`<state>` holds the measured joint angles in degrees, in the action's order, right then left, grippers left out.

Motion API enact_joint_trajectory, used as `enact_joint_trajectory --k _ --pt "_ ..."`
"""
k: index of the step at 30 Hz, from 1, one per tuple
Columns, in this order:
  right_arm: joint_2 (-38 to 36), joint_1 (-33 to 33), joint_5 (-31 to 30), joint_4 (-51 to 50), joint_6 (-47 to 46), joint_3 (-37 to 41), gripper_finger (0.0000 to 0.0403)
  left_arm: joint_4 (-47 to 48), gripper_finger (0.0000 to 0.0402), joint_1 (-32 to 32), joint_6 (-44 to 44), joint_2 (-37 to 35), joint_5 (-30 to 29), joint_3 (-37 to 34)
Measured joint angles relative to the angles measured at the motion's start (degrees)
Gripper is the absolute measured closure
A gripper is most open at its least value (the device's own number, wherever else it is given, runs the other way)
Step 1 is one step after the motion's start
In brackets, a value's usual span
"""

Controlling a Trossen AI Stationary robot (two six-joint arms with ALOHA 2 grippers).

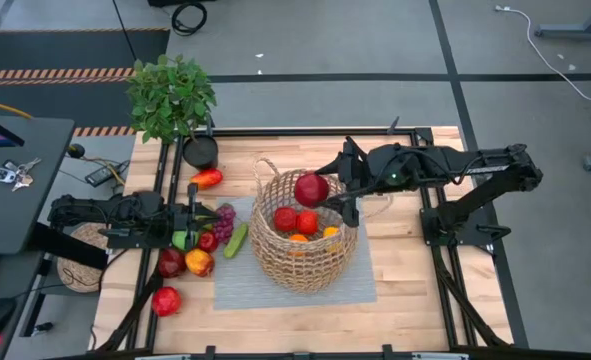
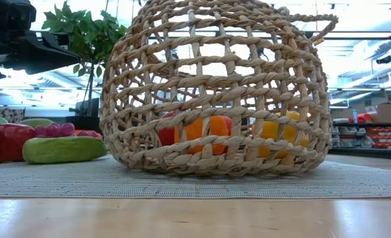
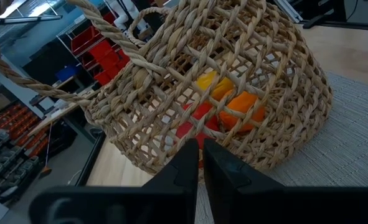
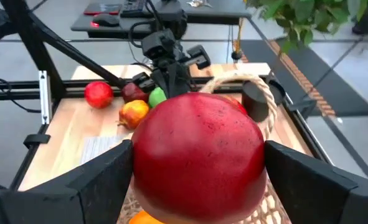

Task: Build produce basket
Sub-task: Put the red pomegranate into the brown basket

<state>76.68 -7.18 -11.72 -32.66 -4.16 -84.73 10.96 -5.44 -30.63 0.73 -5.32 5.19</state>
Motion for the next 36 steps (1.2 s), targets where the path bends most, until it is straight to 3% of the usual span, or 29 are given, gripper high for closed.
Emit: enact_joint_trajectory --k 11,23,31,36 --pt "0.7 2.1 0.2 -4.8 -3.9 0.0 0.0048 0.0 0.0366 0.0 0.0 0.0 0.0 0.0" --pt "6.0 2.1 0.9 -6.8 -4.3 0.3 0.0048 0.0 0.0369 0.0 0.0 0.0 0.0 0.0" --pt "3.1 2.1 1.2 2.2 4.0 11.1 0.0048 0.0 0.0365 0.0 0.0 0.0 0.0 0.0" --pt "1.0 3.5 4.6 3.8 6.8 15.3 0.0048 0.0 0.0370 0.0 0.0 0.0 0.0 0.0"
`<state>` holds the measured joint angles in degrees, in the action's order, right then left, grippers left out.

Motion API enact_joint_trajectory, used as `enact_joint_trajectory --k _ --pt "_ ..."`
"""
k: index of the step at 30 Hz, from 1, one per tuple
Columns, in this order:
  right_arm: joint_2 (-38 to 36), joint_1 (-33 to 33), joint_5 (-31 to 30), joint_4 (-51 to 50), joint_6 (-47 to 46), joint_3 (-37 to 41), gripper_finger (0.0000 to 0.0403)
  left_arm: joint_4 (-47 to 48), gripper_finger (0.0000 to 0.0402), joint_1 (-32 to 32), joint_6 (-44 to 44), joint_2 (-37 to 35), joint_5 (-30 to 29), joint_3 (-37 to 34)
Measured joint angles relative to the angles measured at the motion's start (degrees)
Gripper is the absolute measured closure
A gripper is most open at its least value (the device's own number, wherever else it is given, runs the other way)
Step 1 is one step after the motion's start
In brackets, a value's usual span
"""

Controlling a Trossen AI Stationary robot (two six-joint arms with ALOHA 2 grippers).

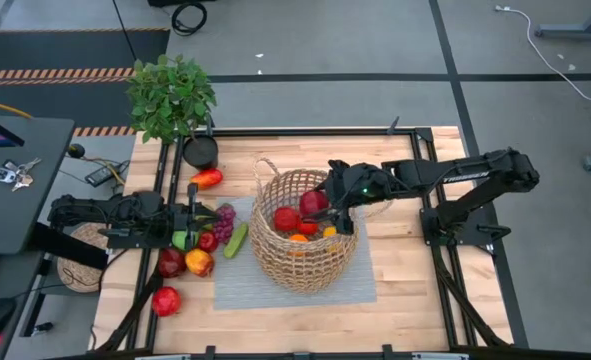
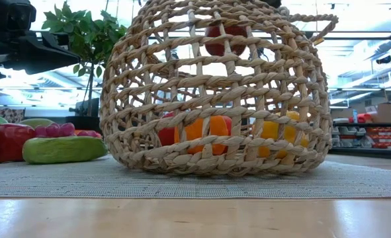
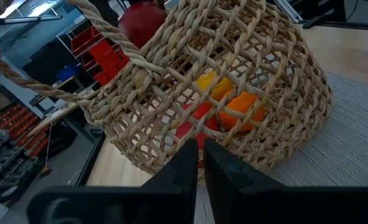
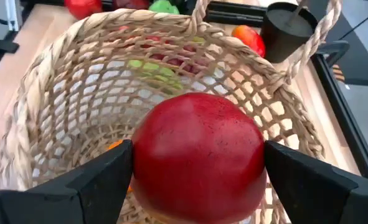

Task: Build produce basket
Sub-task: Put the red pomegranate into the brown basket

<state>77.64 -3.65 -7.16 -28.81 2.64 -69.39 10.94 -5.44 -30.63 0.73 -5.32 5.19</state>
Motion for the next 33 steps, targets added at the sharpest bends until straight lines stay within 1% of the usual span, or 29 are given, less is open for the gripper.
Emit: enact_joint_trajectory --k 3,5,11,20,27,33 --pt "-1.4 1.8 1.2 -1.5 -0.5 1.0 0.0048 0.0 0.0374 0.0 0.0 0.0 0.0 0.0" --pt "-1.9 3.4 2.3 -3.5 -2.3 1.1 0.0048 0.0 0.0373 0.0 0.0 0.0 0.0 0.0" --pt "-2.9 7.3 5.9 -5.5 -8.1 0.2 0.0048 0.0 0.0366 0.0 0.0 0.0 0.0 0.0" --pt "1.4 10.7 13.7 -7.2 -13.1 0.1 0.0048 0.0 0.0374 0.0 0.0 0.0 0.0 0.0" --pt "2.9 10.7 14.4 -10.4 -12.4 0.1 0.0048 0.0 0.0367 0.0 0.0 0.0 0.0 0.0" --pt "2.9 10.2 13.4 -11.5 -11.0 0.1 0.0048 0.0 0.0368 0.0 0.0 0.0 0.0 0.0"
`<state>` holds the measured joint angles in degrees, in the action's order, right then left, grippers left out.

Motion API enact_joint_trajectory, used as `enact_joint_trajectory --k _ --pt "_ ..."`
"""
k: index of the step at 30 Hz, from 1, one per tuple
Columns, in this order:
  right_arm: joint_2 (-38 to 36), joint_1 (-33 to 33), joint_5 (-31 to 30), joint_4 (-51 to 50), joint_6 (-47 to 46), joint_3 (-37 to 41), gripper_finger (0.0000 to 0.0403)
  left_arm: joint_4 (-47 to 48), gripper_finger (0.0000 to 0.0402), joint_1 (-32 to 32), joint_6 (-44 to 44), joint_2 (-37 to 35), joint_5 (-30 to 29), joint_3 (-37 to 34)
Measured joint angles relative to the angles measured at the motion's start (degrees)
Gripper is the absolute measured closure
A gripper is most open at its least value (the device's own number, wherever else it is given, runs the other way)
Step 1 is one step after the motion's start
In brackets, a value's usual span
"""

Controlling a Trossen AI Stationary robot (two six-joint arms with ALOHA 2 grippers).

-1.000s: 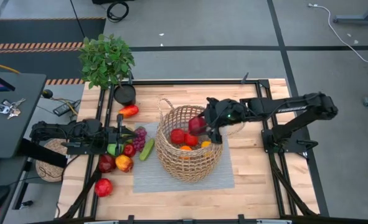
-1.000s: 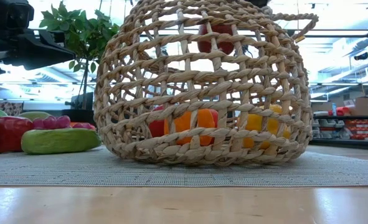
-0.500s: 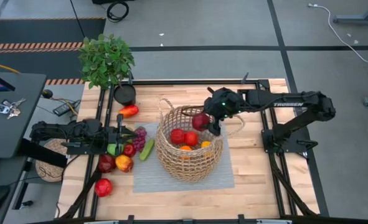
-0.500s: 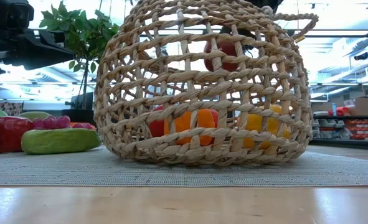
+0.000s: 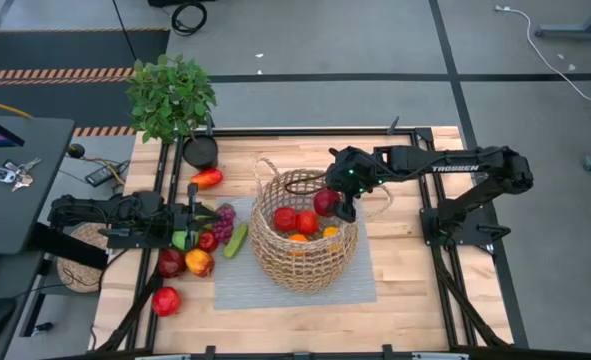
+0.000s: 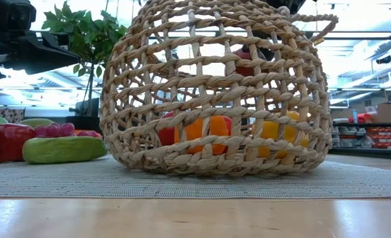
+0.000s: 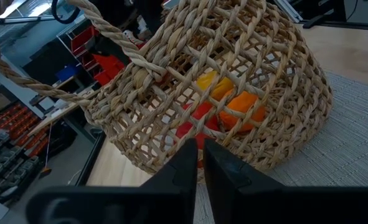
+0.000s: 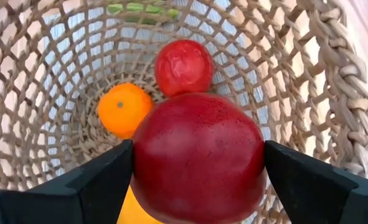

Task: Build produce basket
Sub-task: Put the red pomegranate into the brown basket

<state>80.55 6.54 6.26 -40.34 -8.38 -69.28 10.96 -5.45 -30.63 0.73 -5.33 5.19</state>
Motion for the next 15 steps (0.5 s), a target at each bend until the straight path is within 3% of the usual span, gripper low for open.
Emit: enact_joint_trajectory --k 15 --pt "0.0 -2.9 0.2 -0.3 -0.8 0.1 0.0048 0.0 0.0366 0.0 0.0 0.0 0.0 0.0"
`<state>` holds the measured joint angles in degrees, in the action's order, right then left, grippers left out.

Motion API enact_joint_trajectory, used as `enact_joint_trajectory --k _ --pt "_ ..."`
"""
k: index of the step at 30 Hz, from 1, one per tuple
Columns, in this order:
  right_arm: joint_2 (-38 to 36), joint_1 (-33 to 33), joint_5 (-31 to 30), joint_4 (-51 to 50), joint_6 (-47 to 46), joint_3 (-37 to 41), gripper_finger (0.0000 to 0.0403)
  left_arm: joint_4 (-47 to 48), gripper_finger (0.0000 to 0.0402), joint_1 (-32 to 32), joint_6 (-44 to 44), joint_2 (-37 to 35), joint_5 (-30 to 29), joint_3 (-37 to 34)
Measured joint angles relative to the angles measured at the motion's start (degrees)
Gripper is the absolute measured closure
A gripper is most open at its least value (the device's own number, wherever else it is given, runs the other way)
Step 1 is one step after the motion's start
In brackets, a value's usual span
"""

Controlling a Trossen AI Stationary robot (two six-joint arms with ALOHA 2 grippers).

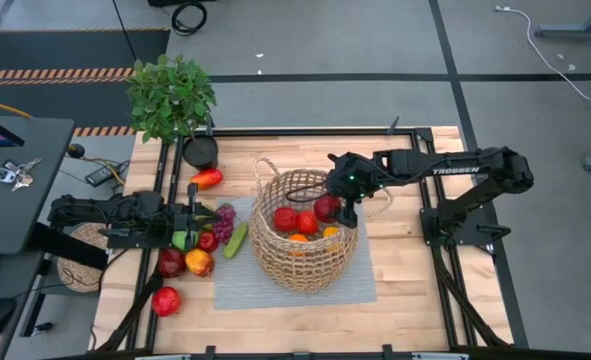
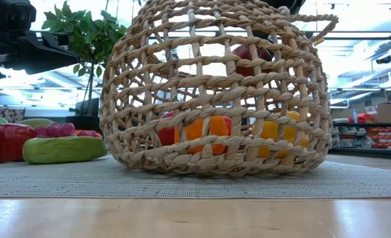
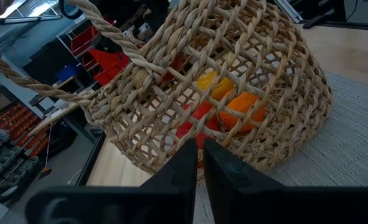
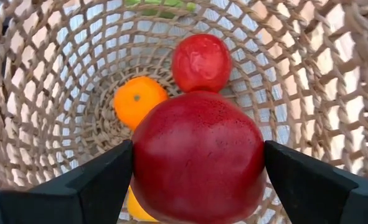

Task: Build produce basket
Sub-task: Put the red pomegranate into the brown basket

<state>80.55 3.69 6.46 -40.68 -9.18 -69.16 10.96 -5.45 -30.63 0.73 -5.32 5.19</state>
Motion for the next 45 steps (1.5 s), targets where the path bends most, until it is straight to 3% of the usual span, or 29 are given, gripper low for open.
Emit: enact_joint_trajectory --k 45 --pt "1.9 -2.1 1.3 13.9 -8.8 -0.2 0.0048 0.0 0.0370 0.0 0.0 0.0 0.0 0.0"
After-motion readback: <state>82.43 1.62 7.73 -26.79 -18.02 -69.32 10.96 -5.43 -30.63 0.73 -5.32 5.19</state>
